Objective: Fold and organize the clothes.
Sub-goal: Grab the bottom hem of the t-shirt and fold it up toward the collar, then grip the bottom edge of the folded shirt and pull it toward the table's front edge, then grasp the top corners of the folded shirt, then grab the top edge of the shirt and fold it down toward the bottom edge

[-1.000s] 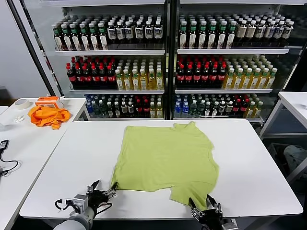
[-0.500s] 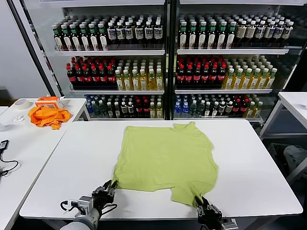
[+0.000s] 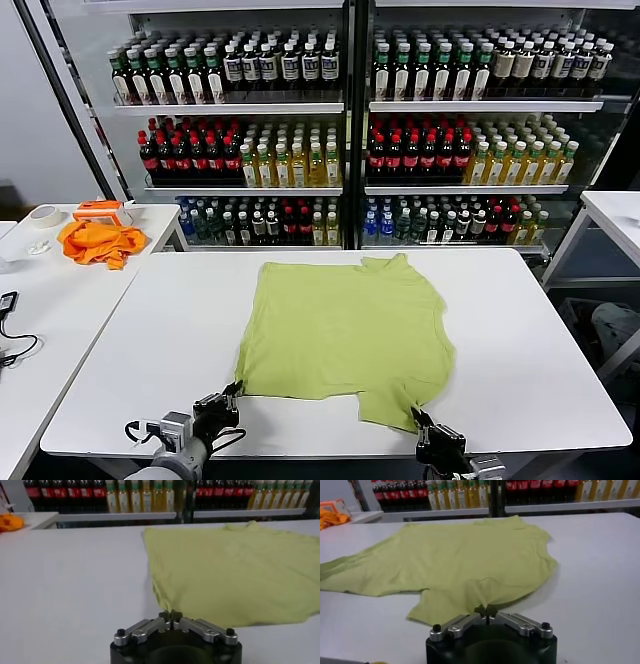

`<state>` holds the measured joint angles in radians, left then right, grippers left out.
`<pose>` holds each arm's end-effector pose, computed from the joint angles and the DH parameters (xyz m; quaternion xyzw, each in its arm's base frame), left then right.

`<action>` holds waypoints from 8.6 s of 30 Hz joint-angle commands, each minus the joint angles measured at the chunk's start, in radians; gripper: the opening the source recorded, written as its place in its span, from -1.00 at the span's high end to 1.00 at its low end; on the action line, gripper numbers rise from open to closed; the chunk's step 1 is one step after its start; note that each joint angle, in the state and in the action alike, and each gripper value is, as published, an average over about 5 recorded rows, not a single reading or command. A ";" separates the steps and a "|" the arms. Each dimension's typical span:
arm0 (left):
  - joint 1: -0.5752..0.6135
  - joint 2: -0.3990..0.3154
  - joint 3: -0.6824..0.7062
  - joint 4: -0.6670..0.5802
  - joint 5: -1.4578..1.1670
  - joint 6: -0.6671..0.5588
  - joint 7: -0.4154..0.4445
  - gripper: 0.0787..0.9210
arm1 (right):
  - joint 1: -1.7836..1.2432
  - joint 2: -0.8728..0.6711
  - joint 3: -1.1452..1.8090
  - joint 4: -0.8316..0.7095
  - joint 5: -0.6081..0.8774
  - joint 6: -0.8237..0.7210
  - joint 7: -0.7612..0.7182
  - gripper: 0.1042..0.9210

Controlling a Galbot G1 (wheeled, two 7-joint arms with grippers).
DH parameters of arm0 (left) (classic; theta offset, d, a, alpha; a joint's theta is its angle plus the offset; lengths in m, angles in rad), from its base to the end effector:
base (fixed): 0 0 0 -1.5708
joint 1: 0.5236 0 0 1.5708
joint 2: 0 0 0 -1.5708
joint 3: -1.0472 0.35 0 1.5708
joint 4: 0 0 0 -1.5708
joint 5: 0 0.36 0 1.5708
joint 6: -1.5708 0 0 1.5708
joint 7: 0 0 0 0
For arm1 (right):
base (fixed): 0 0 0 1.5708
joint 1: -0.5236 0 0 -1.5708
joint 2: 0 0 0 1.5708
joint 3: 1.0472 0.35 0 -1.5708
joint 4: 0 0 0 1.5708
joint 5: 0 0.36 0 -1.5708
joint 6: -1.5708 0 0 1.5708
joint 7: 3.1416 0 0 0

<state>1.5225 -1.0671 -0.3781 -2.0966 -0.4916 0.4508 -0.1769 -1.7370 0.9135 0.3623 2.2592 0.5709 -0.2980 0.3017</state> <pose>0.1961 0.0422 -0.2922 -0.1007 -0.9612 -0.0074 0.2568 0.1332 -0.0388 -0.2697 0.1100 -0.9635 0.0000 0.2442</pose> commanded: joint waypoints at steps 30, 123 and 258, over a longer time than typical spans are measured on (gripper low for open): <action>-0.091 0.074 -0.038 -0.014 -0.126 -0.113 0.070 0.99 | 0.293 -0.046 0.027 -0.017 0.127 -0.165 0.012 1.00; 0.018 0.111 -0.009 -0.065 -0.048 0.026 -0.009 0.99 | -0.038 -0.008 0.197 0.024 0.160 -0.186 -0.025 0.99; -0.411 0.131 0.118 0.327 -0.194 -0.094 0.179 0.99 | 0.634 0.136 -0.171 -0.287 0.060 -0.228 0.044 1.00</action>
<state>0.9994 -0.9625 -0.2263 -1.6437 -0.6797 0.3767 0.0014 -0.9135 1.0969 0.1404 1.7656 0.6573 -0.5142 0.3425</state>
